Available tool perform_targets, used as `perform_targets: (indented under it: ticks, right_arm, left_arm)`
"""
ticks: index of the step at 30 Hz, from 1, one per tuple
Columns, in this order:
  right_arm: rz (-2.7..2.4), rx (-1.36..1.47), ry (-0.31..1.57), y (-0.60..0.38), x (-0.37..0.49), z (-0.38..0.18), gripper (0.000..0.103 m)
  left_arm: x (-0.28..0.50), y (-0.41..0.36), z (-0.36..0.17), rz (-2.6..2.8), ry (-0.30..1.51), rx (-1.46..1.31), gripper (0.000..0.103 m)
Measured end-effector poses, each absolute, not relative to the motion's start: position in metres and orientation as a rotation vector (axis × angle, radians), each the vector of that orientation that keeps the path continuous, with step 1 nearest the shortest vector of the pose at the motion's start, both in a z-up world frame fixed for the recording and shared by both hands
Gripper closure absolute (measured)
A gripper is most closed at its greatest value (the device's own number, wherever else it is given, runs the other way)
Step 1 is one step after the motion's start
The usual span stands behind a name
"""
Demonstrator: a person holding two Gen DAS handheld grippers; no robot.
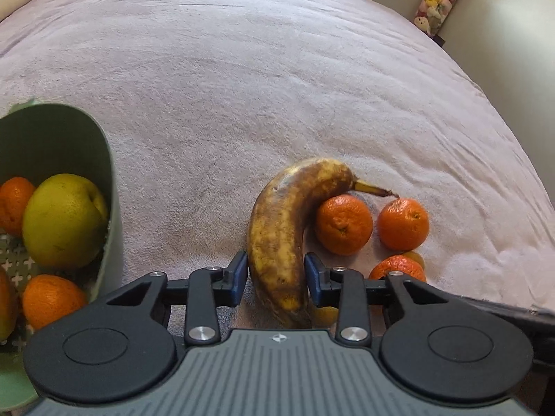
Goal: Organize fruits
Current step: 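Lower the left gripper around the banana while the right gripper approaches a mandarin, then close the left gripper on the banana while the right gripper grasps a mandarin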
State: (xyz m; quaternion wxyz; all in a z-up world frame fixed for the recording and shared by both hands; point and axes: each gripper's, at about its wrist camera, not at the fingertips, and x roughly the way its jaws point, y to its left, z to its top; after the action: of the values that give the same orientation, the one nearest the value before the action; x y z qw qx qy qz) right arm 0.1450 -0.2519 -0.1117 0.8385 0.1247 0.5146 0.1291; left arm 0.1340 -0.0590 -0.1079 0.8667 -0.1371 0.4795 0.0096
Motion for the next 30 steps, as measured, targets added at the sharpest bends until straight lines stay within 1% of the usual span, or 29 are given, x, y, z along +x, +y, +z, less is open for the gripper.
perform_targets:
  ticks: [5,13,18,25,30]
  right_arm:
    - [0.251,0.256,1.092,-0.254,0.142,-0.108,0.068]
    - [0.271,0.291,1.117,-0.256,0.131,-0.104,0.068]
    - [0.282,0.275,1.137,-0.253,0.121,-0.103,0.068]
    - [0.282,0.228,1.164,-0.255,0.103,-0.101,0.068]
    - [0.283,0.217,1.176,-0.254,0.102,-0.105,0.068]
  left_arm:
    - [0.128,-0.054,-0.095,0.086,1.054,-0.348,0.064]
    - [0.096,-0.039,-0.084,0.175,1.091,-0.441,0.064]
    - [0.075,-0.03,-0.092,0.211,1.156,-0.537,0.063]
    - [0.045,-0.025,-0.102,0.229,1.229,-0.585,0.062]
    - [0.045,-0.03,-0.11,0.208,1.246,-0.528,0.06]
